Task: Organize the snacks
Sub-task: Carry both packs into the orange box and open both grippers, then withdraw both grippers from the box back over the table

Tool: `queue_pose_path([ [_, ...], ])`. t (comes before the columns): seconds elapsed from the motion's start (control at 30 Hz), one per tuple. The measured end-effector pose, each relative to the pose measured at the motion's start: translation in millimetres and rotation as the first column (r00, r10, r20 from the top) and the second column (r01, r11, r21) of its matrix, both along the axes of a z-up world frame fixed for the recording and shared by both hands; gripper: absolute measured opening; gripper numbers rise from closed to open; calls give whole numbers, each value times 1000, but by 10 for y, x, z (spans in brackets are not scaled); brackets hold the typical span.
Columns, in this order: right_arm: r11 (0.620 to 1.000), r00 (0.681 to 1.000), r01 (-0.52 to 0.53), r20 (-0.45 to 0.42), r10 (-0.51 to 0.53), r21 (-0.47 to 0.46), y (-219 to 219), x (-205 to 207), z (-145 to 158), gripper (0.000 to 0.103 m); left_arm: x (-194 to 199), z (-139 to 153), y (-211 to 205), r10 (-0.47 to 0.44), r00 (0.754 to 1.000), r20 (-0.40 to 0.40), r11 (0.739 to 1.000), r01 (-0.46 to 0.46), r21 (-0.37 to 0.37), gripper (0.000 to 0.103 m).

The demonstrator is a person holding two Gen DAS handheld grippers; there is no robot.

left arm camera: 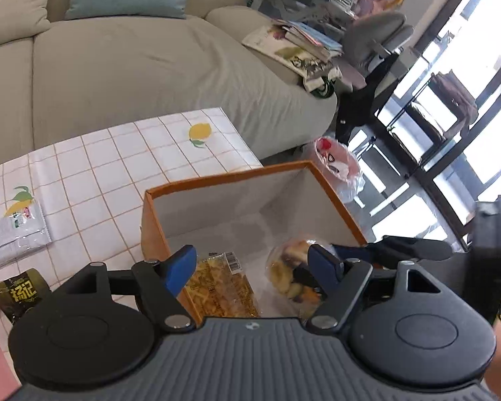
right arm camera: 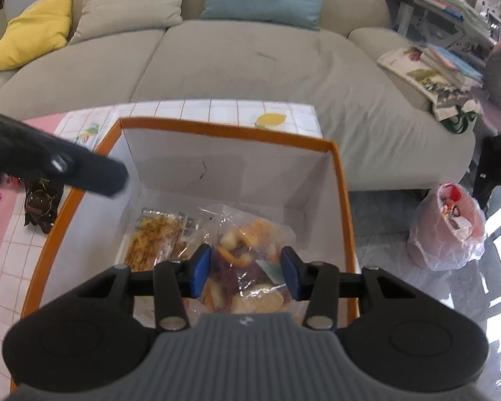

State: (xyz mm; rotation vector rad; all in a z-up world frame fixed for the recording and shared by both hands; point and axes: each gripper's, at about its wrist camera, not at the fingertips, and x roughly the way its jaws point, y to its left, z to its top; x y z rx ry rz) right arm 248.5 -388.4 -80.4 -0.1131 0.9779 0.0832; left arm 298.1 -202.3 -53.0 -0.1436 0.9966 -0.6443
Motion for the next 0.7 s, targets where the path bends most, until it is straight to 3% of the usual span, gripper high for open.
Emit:
queue_pose_path([
  [0.27,998,997,1,-79,-5,-56,75,159,-166,46,-113,46,66,8,1000,-6,1000,-8,0,89],
  [0.4,996,998,-1,-62,-4,-84,114,92,-82,59,-199,86,143,20,1000,-10,1000,-21,-8,89],
  [0.5,996,998,9,-66,-15,-84,107,41,13,60,-314,132,227,24,1000,-3,1000,-24,-14,89],
  [0.53,997,997,13,-71,-19,-80,100,5,39,57,-355,145,260,27,1000,0,1000,-27,-14,89],
  [0.57,997,997,18,-79,-24,-77,93,-40,57,47,-404,155,302,33,999,1,999,-33,-15,89],
  [0.63,997,994,33,-101,-41,-76,67,-126,82,37,-495,164,383,46,999,1,999,-46,-15,89],
  [0.7,997,992,48,-112,-54,-60,34,-260,93,35,-591,173,457,58,998,3,998,-58,-6,89],
])
